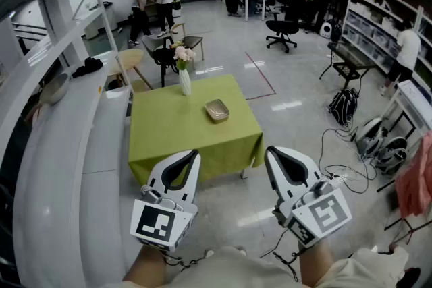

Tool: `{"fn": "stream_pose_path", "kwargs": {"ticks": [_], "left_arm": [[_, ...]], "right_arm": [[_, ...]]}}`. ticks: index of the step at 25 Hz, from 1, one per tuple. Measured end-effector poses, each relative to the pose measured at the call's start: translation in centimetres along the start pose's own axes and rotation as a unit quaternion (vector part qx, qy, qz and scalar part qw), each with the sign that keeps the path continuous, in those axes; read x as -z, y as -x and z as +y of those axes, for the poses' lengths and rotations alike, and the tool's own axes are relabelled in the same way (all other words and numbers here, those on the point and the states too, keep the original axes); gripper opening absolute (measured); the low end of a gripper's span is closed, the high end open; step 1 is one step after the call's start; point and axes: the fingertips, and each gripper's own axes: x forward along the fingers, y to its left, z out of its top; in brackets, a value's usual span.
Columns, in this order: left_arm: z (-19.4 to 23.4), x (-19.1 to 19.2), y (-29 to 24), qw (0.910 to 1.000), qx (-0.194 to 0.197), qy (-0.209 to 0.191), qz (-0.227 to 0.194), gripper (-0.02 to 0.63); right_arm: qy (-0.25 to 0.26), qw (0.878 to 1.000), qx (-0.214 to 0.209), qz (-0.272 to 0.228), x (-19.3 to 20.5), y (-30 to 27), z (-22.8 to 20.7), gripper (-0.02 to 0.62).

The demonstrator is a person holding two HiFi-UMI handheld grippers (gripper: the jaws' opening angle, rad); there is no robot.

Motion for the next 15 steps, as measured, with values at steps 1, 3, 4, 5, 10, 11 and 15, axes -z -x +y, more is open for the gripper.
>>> {"fn": "stream_pose_path", "kwargs": {"ticks": [1,3,4,5,10,11,15], "left_arm": [[-0.1,0.0,0.0,1.0,-0.002,-0.003,0.0,0.006],[-0.4,0.0,-0.1,1.0,-0.006,-0.007,0.0,0.006],[-0.5,0.0,-0.2,0.9999,-0.008,-0.008,0.0,0.006],[-0.7,0.0,-0.3,0.9999,-0.009,-0.008,0.001,0.006],[-1.5,1.0,-1.1,0.9998,-0.016,-0.004,0.008,0.006],[-1.7,1.2,-1.4,0.9998,-0.017,-0.003,0.01,0.006],[-3.0,1.8,-2.3,0.9996,-0.021,-0.001,0.017,0.006]], "right_arm": [[-0.007,1.0,0.001,-0.001,0.2,0.1,-0.2,0.006],[-0.017,1.0,0.003,-0.002,0.5,0.3,-0.6,0.006],[-0.02,1.0,0.004,-0.002,0.7,0.5,-0.8,0.006],[-0.021,1.0,0.005,-0.002,0.8,0.6,-1.0,0.006],[-0.024,1.0,0.003,0.003,1.8,1.1,-2.2,0.006],[-0.025,1.0,0.002,0.005,2.1,1.3,-2.5,0.006],[-0.03,0.999,-0.001,0.013,3.3,2.1,-3.7,0.006]]}}
